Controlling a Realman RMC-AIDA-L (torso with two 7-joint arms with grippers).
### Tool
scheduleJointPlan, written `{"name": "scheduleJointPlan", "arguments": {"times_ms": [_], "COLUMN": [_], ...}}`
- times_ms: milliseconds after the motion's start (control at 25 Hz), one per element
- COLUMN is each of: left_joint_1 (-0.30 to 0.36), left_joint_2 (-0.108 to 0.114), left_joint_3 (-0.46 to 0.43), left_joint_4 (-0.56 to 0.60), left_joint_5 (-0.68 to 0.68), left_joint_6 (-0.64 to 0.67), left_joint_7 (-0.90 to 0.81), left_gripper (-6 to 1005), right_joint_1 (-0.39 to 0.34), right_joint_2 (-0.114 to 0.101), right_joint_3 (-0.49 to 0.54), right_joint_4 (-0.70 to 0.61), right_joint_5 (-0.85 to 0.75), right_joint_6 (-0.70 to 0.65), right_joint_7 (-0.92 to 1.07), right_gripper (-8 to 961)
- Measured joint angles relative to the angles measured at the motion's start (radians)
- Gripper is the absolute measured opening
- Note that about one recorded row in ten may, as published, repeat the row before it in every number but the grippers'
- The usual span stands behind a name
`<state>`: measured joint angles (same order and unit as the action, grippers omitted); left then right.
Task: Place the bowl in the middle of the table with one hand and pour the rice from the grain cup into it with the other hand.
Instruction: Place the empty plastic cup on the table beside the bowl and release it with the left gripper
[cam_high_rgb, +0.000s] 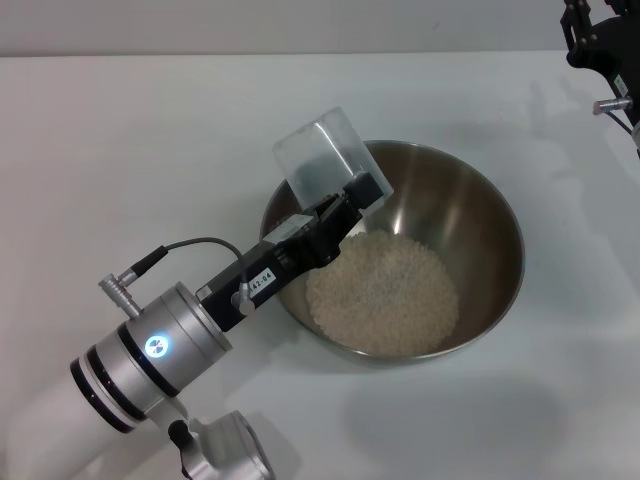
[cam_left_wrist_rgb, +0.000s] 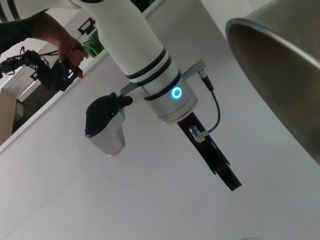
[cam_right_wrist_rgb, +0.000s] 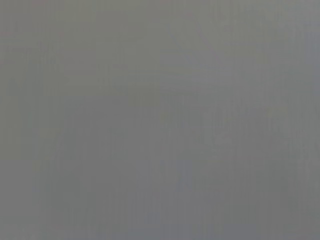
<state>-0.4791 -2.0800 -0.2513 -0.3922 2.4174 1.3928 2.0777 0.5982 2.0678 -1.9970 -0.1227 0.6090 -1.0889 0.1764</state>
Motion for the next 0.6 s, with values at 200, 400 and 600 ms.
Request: {"name": "scheduleJointPlan", "arguments": {"times_ms": [200,400,600], "left_joint_1": [0.001,0.004,0.005], "left_joint_2": [0.000,0.000,0.000], "left_joint_3": [0.000,-0.002,-0.002], "left_joint_4": [0.000,-0.002,-0.005], "left_joint_5": [0.000,0.000,-0.001], "left_joint_6": [0.000,0.000,-0.001], "left_joint_7": [0.020,0.123,0.125], "left_gripper": [23,23,23], "right_joint_1": [-0.001,-0.002,-0.004], "right_joint_2": [0.000,0.000,0.001], "right_joint_3": [0.000,0.000,0.001], "right_joint_4": [0.000,0.000,0.000], "right_joint_5": [0.000,0.000,0.000], "right_joint_6": [0.000,0.000,0.000], "right_joint_7": [0.000,0.000,0.000], "right_gripper": [418,419,420]}}
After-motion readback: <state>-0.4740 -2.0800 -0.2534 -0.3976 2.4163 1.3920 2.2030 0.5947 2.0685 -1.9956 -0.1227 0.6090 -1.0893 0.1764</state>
